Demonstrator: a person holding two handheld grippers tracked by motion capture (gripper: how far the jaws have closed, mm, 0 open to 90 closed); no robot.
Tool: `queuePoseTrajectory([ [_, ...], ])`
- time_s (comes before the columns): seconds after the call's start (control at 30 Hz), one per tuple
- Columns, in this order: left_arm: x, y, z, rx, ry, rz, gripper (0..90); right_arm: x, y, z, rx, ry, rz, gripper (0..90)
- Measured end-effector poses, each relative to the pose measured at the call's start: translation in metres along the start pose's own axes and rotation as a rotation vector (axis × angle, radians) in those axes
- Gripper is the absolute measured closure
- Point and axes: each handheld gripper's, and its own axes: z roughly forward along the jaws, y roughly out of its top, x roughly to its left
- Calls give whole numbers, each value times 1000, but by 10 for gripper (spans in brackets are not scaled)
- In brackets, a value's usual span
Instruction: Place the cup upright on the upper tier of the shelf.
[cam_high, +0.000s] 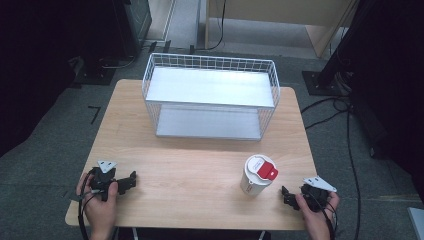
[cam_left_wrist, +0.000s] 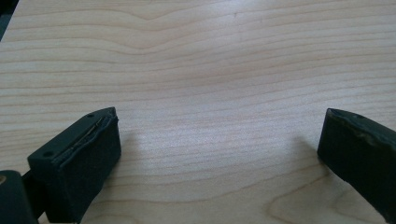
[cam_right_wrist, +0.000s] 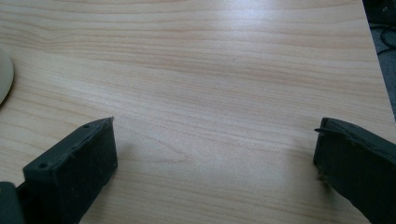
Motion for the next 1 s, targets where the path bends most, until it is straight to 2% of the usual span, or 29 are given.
queuePoseTrajectory([
  [0.23, -3, 1, 1, 1, 12, -9, 0, 0, -1, -1, -3, -9, -2, 0],
  [0.33, -3, 1, 1, 1, 12, -9, 0, 2, -2, -3, -9, -16, -18, 0],
  [0.57, -3, 1, 1, -1, 13, -12, 0, 6, -4, -5, -3, -5, -22, 0],
  [0.87, -3, 1, 1, -1, 13, -12, 0, 26, -1, -13, -27, 38, -72, 0],
  [1.0, -3, 1, 1, 0, 13, -11, 0, 38, 1, -17, -39, 73, -87, 0],
])
